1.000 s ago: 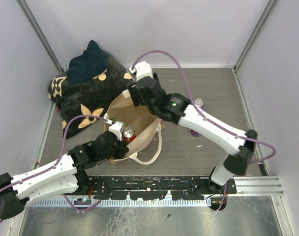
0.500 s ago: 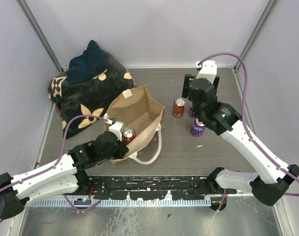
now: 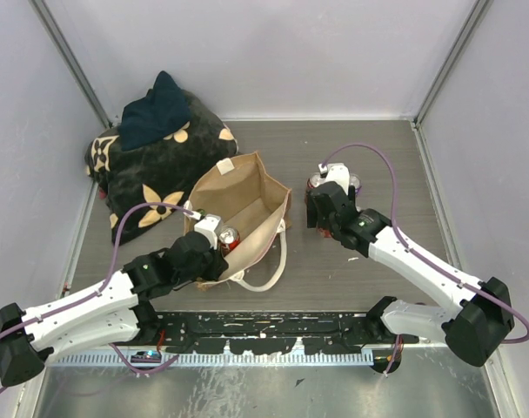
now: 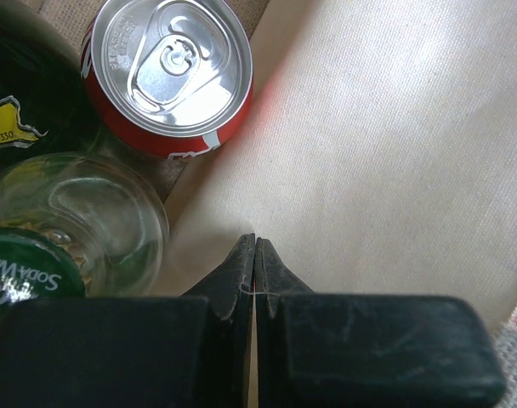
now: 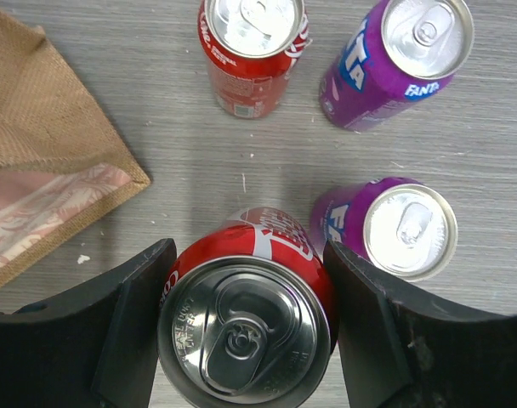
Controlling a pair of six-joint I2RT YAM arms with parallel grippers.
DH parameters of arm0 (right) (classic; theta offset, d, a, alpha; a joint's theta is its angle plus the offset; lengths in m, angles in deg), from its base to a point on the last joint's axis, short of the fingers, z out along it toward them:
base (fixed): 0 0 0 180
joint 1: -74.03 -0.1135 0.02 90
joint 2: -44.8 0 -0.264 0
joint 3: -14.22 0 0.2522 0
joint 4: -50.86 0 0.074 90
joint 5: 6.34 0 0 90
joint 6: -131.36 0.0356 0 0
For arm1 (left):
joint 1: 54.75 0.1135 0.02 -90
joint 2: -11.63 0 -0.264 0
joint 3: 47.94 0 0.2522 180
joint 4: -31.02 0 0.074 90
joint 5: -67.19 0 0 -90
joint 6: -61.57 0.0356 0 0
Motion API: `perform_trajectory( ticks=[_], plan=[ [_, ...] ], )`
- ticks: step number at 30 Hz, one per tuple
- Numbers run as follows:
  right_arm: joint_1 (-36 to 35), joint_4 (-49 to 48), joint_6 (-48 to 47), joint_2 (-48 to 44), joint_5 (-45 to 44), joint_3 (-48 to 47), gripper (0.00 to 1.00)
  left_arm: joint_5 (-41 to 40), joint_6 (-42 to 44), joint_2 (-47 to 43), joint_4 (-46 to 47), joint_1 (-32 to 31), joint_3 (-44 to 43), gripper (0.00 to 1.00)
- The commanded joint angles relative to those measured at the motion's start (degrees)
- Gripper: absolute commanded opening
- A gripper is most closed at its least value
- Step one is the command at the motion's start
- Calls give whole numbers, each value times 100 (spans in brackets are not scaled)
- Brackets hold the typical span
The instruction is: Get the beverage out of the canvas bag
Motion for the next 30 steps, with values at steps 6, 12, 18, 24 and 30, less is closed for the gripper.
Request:
perform_trajectory(
  ticks=[6,12,18,24,30],
  plan=[
    [22,-1531,127,415,115,192,1,-95,146,153,-253,10,35,8],
    [234,-1918,152,798,88,345,1,-67,116,134,-190,11,103,8],
    [448,-2108,212,1091,196,493,1,-104,148,164,-215,11,94,8],
    [521,-2369,370,1299,313,753,25,-128,186,167,-275,9,79,8],
    [521,-2265,390,1446,322,745,78,-134,195,169,-297,3,78,8]
  ],
)
